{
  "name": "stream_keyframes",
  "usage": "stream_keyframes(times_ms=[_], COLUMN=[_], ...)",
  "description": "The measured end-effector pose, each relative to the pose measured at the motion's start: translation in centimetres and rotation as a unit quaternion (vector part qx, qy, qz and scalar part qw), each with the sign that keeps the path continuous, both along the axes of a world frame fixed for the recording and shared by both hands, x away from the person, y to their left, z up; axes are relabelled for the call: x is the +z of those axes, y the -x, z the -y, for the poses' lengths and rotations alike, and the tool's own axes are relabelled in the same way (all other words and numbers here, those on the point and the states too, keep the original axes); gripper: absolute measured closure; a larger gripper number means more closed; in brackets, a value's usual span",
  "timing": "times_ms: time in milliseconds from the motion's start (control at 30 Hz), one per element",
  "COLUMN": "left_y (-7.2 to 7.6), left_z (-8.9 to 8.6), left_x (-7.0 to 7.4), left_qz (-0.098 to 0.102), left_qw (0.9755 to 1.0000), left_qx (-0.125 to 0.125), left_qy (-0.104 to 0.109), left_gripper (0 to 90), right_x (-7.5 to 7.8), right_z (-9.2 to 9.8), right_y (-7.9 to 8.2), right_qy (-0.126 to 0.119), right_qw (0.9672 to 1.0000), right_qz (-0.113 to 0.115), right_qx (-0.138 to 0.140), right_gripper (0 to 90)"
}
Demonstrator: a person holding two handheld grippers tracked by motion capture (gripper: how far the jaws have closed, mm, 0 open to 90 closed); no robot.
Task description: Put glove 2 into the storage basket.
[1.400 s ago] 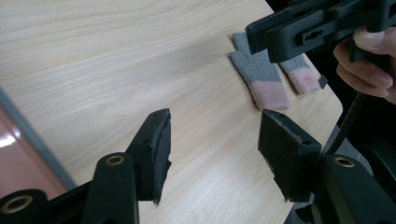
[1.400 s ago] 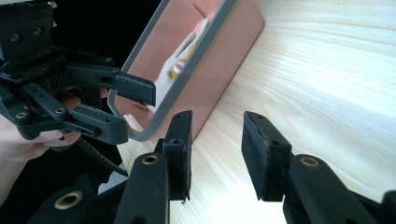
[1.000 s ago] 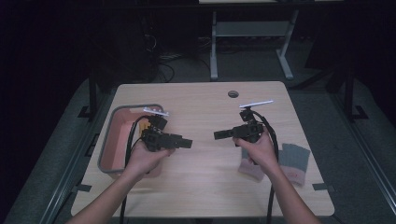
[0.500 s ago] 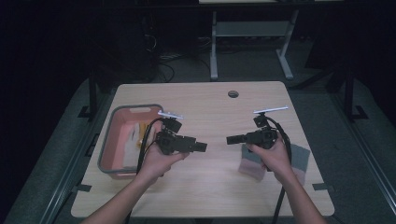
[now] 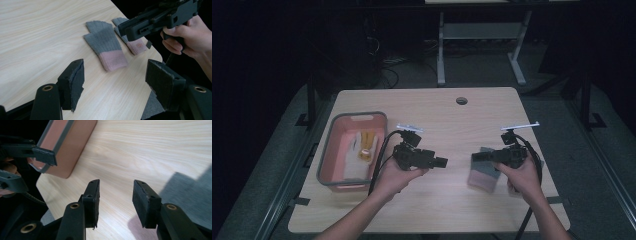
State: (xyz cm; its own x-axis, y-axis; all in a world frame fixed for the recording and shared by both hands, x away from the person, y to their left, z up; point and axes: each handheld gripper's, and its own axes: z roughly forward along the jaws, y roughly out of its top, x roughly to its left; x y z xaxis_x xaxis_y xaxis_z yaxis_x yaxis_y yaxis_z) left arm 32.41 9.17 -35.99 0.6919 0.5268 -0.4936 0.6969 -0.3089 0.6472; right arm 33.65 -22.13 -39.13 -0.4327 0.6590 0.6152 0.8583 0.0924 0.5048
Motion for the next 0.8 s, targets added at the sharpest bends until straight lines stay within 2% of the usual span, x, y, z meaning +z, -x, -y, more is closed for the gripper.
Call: stream_keyframes(times_ms=[133,167,333,467,800], left_y=[0.0,0.1,0.2,0.3,0.5], left_z=[0.8,1.0,1.9,2.3,3.5], left_x=[-0.4,-0.5,-0.8,-1.0,-1.8], left_qz=[0.001,0.002,0.002,0.007,0.009], left_qw=[1.0,1.0,0.9999,0.9998,0.9996], left_qx=[-0.007,-0.006,-0.012,-0.018,-0.027], left_qy=[0.0,0.001,0.004,0.002,-0.001], left_gripper=[30.8,30.0,29.9,29.2,28.1], right_x=[-0.3,-0.4,-0.8,-1.2,-1.8], right_z=[1.1,1.5,2.4,3.6,5.8], right_y=[0.4,0.6,1.1,1.9,2.8], right_qy=[0.004,0.014,0.025,0.049,0.078], right_qw=[0.9999,0.9998,0.9994,0.9982,0.9956], right_qz=[0.001,0.003,0.003,0.009,0.016], right_qx=[-0.013,-0.016,-0.025,-0.031,-0.049], right_gripper=[56.6,56.5,56.4,56.4,57.7])
